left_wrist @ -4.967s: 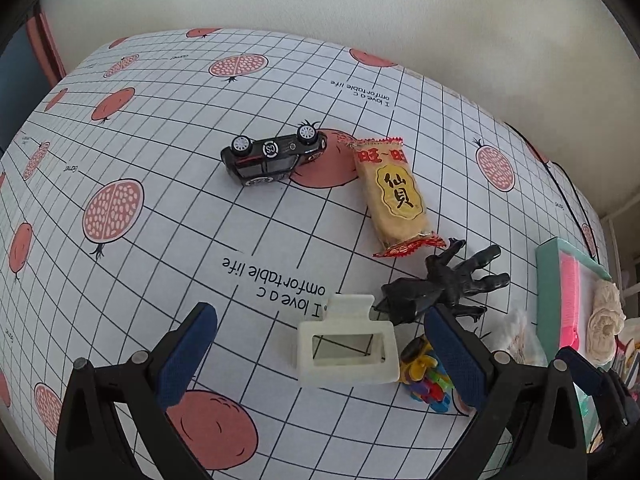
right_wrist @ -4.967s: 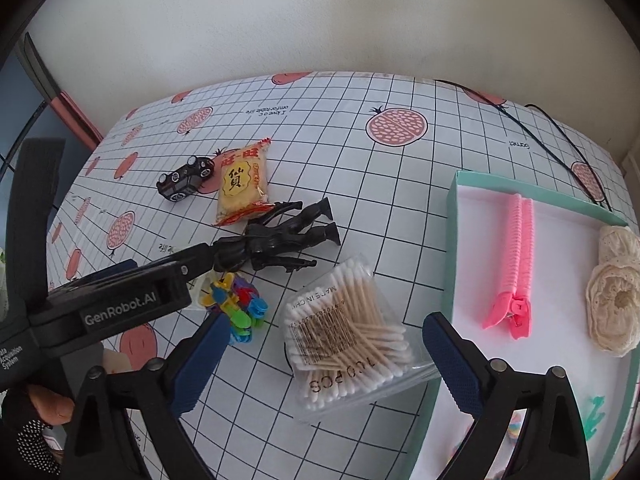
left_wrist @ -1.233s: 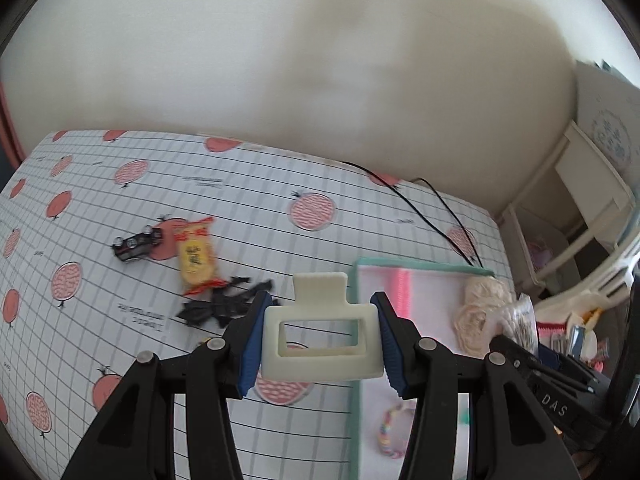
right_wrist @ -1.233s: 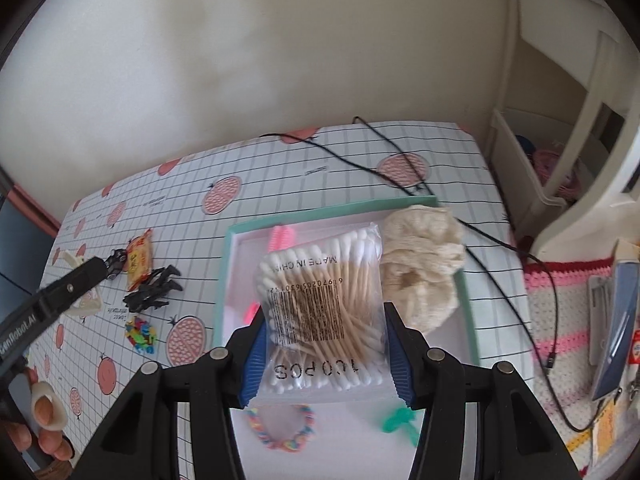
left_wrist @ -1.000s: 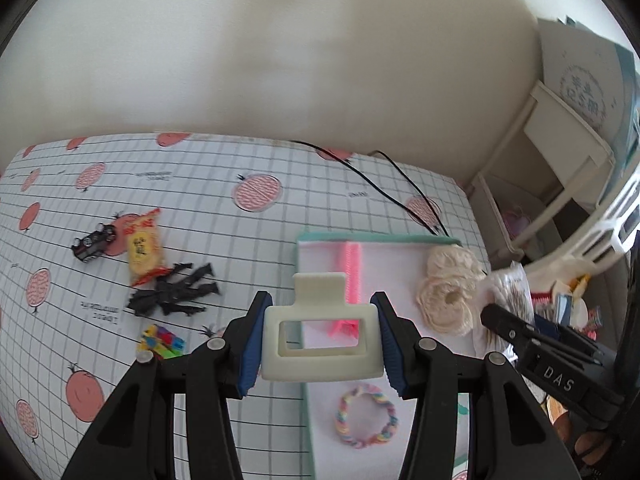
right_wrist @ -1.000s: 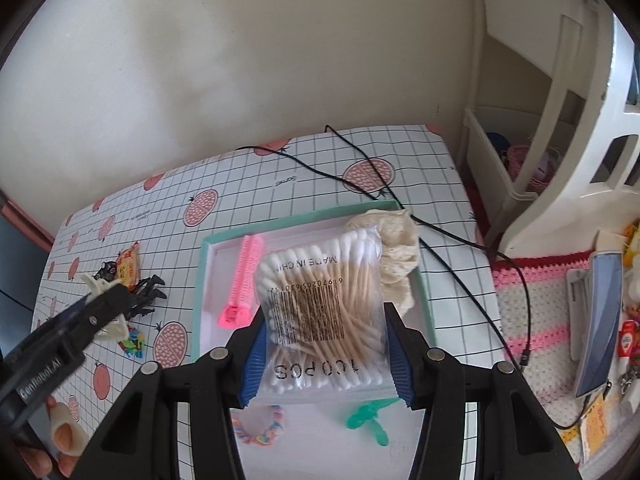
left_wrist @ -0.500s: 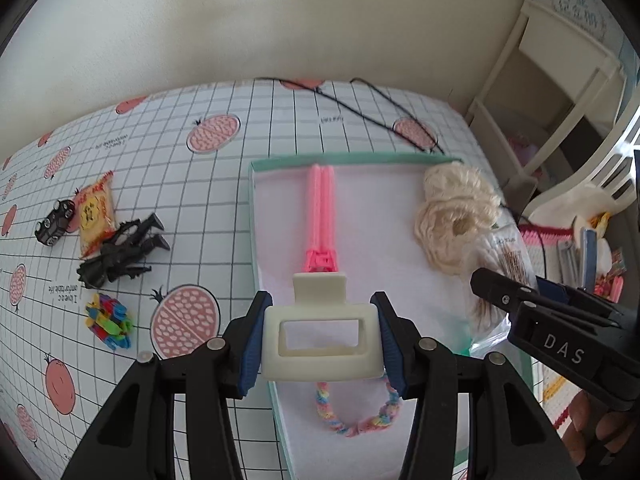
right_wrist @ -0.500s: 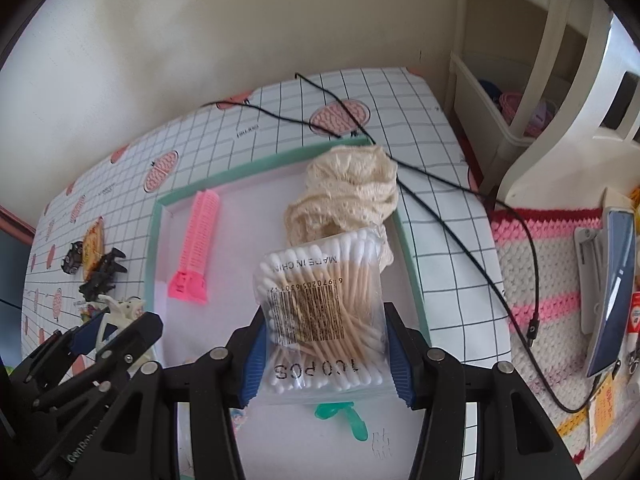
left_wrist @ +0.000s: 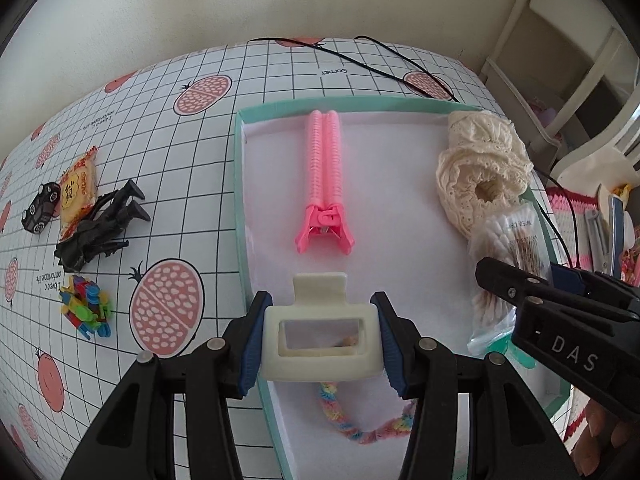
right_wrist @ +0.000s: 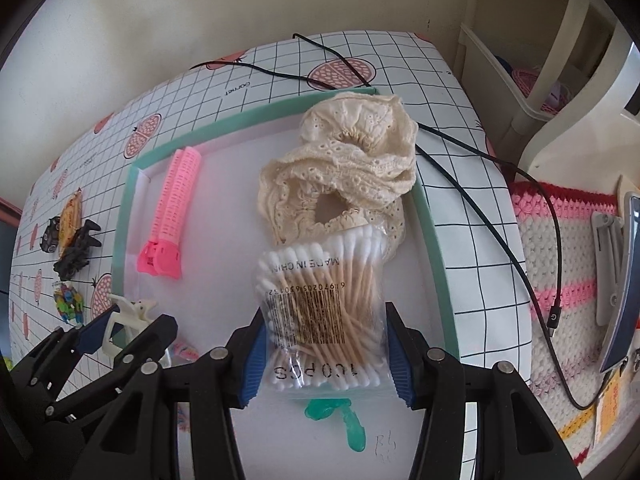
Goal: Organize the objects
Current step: 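Carry the cream clip with the left tool while the right tool carries the swab bag over the tray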
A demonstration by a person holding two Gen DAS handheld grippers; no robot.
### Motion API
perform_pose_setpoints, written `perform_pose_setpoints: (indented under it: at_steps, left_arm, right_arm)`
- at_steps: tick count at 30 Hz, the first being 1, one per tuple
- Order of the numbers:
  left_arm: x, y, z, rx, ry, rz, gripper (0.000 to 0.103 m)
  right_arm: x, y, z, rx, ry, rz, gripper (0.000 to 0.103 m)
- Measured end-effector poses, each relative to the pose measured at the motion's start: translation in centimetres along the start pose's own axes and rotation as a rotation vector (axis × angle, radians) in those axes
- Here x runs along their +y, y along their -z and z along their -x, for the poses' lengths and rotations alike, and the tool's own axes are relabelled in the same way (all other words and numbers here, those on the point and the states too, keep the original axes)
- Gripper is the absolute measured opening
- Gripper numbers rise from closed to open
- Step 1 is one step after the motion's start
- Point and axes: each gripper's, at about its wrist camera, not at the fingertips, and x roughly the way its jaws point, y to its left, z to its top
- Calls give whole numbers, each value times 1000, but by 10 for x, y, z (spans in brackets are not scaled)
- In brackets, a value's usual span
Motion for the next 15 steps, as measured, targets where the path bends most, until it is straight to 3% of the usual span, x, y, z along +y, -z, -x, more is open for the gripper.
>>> perform_pose_setpoints:
  at_steps: [15]
  left_arm:
    - [-8, -2, 5, 3, 6, -19, 52]
  right_arm:
    - [3, 1, 4, -1, 11, 21, 56]
